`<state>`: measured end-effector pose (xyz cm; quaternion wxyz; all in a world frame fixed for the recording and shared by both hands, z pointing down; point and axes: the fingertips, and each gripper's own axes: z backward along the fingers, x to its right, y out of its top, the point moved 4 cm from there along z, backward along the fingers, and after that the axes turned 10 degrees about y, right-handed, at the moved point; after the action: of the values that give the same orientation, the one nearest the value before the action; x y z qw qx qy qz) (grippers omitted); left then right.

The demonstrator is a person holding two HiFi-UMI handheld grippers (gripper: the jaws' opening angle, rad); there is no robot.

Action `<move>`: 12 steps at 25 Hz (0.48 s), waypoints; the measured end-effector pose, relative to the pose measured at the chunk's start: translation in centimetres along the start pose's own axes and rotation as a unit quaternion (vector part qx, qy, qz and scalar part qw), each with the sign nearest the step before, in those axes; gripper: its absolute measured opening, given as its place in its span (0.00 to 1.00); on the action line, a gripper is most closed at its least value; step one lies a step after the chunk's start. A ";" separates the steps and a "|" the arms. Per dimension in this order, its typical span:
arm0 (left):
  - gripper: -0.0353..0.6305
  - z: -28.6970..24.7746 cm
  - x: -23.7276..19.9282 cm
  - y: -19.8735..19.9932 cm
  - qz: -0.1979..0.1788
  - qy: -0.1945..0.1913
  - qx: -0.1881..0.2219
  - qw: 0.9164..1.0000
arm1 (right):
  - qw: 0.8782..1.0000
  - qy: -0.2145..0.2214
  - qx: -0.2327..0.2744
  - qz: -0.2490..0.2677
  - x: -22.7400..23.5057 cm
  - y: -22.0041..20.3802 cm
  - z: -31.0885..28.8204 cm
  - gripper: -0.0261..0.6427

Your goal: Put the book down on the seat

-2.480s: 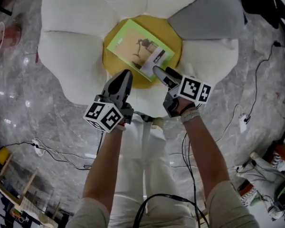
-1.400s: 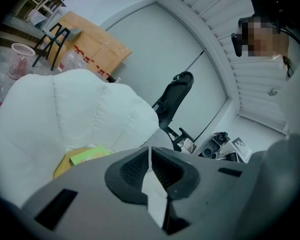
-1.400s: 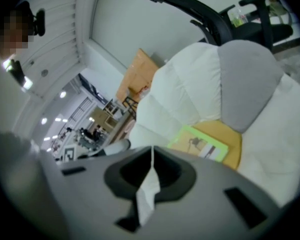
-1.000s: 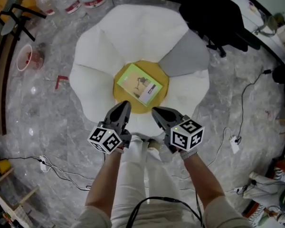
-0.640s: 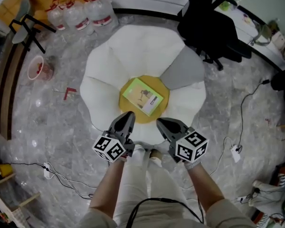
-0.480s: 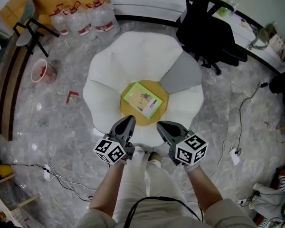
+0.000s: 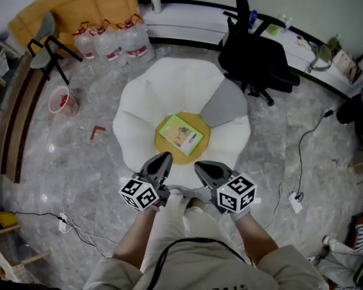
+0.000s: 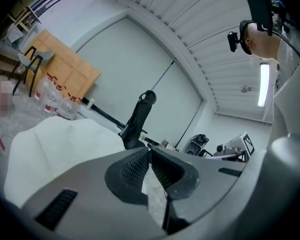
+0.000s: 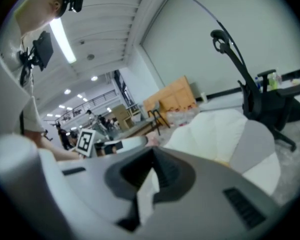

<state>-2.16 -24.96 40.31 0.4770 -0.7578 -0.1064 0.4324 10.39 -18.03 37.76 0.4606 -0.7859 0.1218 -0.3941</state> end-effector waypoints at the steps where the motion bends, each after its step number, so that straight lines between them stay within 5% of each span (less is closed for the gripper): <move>1: 0.12 0.3 0.4 0.3 -0.001 -0.002 0.001 1.000 | 1.000 0.001 -0.002 0.003 -0.5 0.2 0.2 0.06; 12: 0.12 4.8 4.1 2.7 -0.005 -0.008 0.008 1.000 | 0.999 0.014 -0.001 0.035 -4.9 2.9 2.4 0.06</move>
<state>-4.01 -21.02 35.04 0.4845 -0.7500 -0.1100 0.4367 9.40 -15.42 32.25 0.4714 -0.7762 0.1564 -0.3884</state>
